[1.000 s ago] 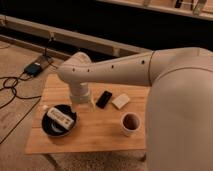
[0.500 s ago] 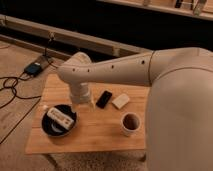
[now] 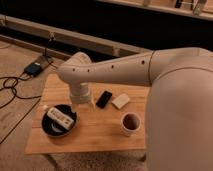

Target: Push the eraser across the table

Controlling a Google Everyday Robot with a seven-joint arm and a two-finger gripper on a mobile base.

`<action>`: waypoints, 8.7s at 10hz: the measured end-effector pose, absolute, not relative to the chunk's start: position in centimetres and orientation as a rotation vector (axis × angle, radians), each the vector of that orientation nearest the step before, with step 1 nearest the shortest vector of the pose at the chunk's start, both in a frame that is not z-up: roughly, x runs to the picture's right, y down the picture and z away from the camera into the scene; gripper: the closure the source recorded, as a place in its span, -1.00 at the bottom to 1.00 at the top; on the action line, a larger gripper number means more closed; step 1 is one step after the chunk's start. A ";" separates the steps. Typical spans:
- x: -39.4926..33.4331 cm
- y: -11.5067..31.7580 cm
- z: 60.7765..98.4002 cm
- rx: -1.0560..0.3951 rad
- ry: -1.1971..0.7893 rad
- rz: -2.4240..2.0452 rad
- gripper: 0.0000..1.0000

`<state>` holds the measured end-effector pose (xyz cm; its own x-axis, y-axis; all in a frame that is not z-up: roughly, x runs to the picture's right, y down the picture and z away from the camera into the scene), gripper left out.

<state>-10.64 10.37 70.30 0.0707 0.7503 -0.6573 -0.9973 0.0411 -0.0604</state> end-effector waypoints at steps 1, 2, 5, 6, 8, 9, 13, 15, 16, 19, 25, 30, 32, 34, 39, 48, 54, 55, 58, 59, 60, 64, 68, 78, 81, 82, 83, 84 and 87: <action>-10.6 10.4 70.3 -0.592 0.525 1.436 -0.30; -10.6 10.4 70.3 -0.592 0.525 1.436 -0.30; -10.6 10.4 70.3 -0.592 0.525 1.436 -0.30; -10.6 10.4 70.3 -0.592 0.525 1.435 -0.30; -10.4 10.7 70.6 -0.596 0.533 1.406 -0.30; -10.0 11.2 71.2 -0.601 0.545 1.374 -0.30; -8.2 12.7 75.6 -0.641 0.548 1.311 -0.30; -6.8 12.9 78.2 -0.655 0.552 1.316 -0.30; -6.1 13.0 79.1 -0.659 0.554 1.318 -0.30; -4.1 13.5 81.8 -0.679 0.574 1.312 -0.30; -3.4 13.7 85.5 -0.723 0.587 1.316 -0.30; -2.7 13.6 87.4 -0.728 0.601 1.324 -0.30; -2.1 13.4 88.1 -0.720 0.611 1.328 -0.30; -1.1 13.2 88.7 -0.706 0.625 1.330 -0.30; 0.4 12.6 90.1 -0.675 0.646 1.304 -0.30; 2.0 10.8 92.7 -0.628 0.646 1.294 -0.30; 3.6 9.6 93.9 -0.595 0.653 1.312 -0.30; 3.8 9.3 94.2 -0.589 0.652 1.319 -0.30; 3.8 8.5 95.0 -0.582 0.636 1.347 -0.30; 3.7 8.3 95.2 -0.583 0.631 1.353 -0.30; 3.5 8.1 95.5 -0.584 0.622 1.357 -0.30; 2.7 7.0 96.7 -0.589 0.581 1.369 -0.30; 2.4 5.8 97.8 -0.581 0.540 1.376 -0.30; 6.1 3.2 100.0 -0.510 0.512 1.419 -0.30; 6.9 2.1 101.0 -0.489 0.490 1.436 -0.30; 7.0 1.5 101.3 -0.480 0.479 1.439 -0.30; 7.0 0.8 101.6 -0.471 0.465 1.441 -0.30; 6.9 0.2 101.9 -0.464 0.453 1.441 -0.30; 6.8 -1.4 102.7 -0.446 0.421 1.443 -0.30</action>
